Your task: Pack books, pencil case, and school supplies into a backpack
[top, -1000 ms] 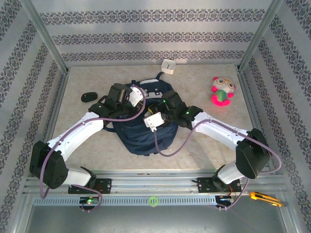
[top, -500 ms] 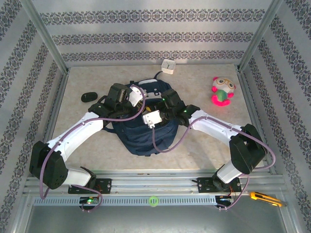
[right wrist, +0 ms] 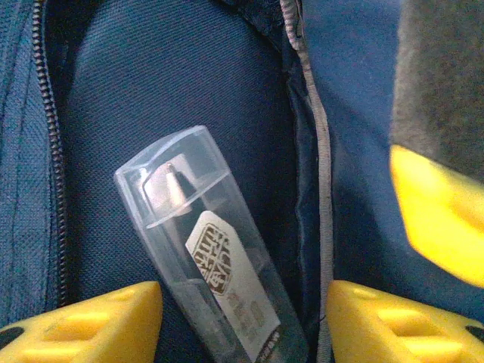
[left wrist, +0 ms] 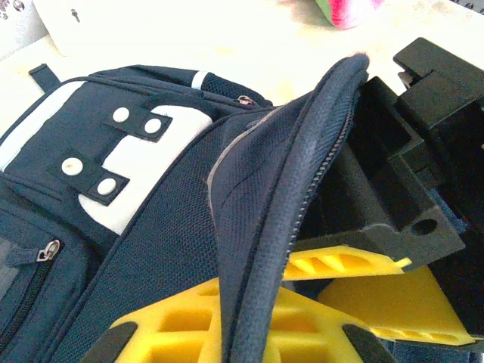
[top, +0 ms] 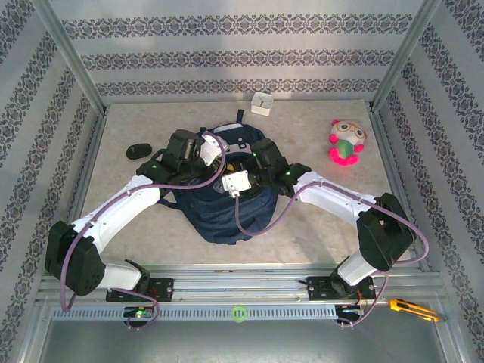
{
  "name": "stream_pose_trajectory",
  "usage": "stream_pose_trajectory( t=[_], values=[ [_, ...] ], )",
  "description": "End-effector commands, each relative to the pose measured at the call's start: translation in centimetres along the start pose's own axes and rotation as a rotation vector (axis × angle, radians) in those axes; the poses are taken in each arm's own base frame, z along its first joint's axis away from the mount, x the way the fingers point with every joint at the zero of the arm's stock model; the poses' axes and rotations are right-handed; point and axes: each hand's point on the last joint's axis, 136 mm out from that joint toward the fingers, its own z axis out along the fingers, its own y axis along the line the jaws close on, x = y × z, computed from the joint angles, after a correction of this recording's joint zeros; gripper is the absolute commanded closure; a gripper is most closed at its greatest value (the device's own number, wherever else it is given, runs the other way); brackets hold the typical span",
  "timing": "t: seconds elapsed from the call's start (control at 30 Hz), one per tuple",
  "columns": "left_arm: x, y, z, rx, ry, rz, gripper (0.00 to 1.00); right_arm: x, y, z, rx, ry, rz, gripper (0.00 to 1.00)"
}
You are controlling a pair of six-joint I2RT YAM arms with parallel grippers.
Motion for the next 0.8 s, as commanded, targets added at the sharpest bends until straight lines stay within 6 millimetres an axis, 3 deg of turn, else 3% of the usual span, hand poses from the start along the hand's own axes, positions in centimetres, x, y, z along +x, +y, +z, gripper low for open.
stream_pose_trajectory(
  t=[0.0,0.23,0.43,0.63,0.77],
  values=[
    [-4.9,-0.7,-2.9,0.026,-0.182,0.033,1.0,1.2,0.0,0.0,-0.007,0.024,0.066,0.39],
    [-4.9,-0.6,-2.8,0.021,-0.182,0.033,1.0,0.9,0.1,-0.5,-0.003,0.011,0.065,0.4],
    [-4.9,-0.5,-2.9,0.009,-0.184,0.028,1.0,-1.1,0.5,-3.8,0.032,-0.055,0.175,0.44],
    [-4.5,0.1,-3.1,-0.018,-0.174,-0.037,1.0,-3.5,-0.8,-8.2,0.117,-0.157,0.721,0.45],
    [-4.7,0.0,-3.3,-0.015,-0.195,-0.057,1.0,-3.9,-1.1,-9.0,0.167,-0.208,1.123,0.47]
  ],
)
